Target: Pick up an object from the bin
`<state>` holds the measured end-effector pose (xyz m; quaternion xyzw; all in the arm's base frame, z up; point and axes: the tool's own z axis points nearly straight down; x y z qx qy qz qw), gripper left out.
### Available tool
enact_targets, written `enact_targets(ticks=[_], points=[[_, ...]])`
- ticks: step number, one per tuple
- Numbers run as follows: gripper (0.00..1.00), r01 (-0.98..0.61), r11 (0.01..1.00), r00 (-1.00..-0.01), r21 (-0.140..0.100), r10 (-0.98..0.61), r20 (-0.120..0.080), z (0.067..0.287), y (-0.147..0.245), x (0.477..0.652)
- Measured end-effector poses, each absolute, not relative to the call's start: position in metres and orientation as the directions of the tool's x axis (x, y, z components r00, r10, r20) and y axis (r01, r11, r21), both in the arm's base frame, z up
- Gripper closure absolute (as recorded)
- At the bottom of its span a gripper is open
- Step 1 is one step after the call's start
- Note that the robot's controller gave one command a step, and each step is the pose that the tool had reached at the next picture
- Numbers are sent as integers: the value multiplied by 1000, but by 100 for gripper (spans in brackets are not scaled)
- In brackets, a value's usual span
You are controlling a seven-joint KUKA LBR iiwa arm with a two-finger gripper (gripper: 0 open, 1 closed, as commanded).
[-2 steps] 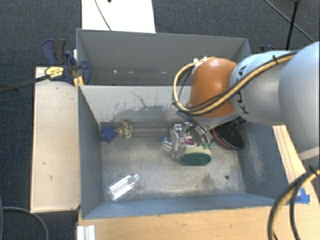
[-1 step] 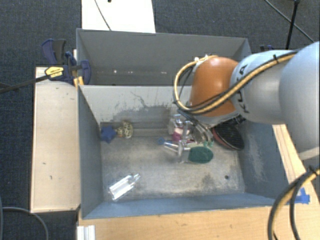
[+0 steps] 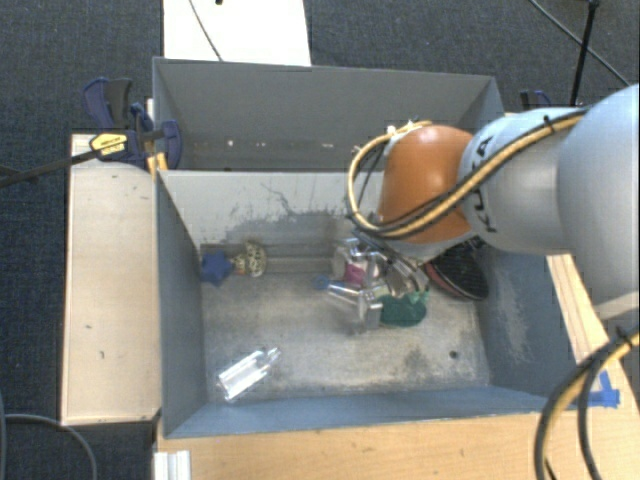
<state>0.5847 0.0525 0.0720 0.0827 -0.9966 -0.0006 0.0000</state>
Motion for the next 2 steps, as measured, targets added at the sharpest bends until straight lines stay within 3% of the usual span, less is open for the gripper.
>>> enact_targets(ticks=[1,2], points=[[100,-162,987,-987,1,-162,1,72,52,584],[100,-205,979,-979,0,-205,-11,225,81,548]])
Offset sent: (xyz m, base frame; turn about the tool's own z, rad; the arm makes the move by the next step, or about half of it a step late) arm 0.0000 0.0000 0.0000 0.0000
